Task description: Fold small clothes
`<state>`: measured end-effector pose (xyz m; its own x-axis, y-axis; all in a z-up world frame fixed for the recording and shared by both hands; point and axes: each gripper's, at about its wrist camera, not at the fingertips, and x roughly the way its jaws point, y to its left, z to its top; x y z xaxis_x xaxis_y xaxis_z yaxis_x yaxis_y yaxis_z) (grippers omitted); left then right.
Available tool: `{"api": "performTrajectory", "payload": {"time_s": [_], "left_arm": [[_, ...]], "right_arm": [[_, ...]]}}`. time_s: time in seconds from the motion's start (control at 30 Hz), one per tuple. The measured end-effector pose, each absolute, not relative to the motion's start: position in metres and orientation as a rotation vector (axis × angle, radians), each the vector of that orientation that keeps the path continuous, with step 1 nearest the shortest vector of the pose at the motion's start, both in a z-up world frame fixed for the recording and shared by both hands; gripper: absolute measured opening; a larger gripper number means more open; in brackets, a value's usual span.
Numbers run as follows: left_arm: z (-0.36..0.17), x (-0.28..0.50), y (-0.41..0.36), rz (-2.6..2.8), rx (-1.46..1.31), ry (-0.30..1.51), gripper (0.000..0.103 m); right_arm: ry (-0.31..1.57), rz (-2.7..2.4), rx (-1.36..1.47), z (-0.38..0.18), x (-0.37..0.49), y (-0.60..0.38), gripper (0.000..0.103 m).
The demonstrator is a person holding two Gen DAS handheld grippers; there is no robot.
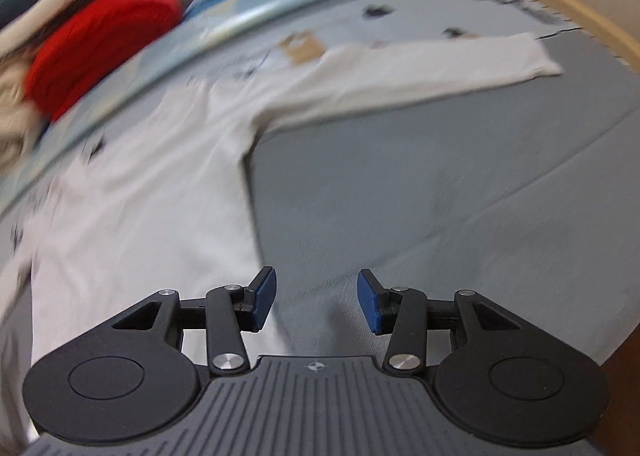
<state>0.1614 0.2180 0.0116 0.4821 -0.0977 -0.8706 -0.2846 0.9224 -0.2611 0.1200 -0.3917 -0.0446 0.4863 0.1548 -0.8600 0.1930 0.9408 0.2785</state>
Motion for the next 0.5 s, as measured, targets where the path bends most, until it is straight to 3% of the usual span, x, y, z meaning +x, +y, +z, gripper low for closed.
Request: {"api": "performTrajectory", "payload": {"time_s": [0.23, 0.5], "left_arm": [[-0.051, 0.099, 0.137, 0.029, -0.324, 1.327, 0.037], [-0.078, 0.078, 0.131, 0.096, -0.243, 1.389, 0.037]], "right_arm": [[1.252, 0.152, 0.21, -0.075, 0.103, -0.362, 0.047], [1.289, 0.188, 0.139, -0.087, 0.097, -0.358, 0.047]]}}
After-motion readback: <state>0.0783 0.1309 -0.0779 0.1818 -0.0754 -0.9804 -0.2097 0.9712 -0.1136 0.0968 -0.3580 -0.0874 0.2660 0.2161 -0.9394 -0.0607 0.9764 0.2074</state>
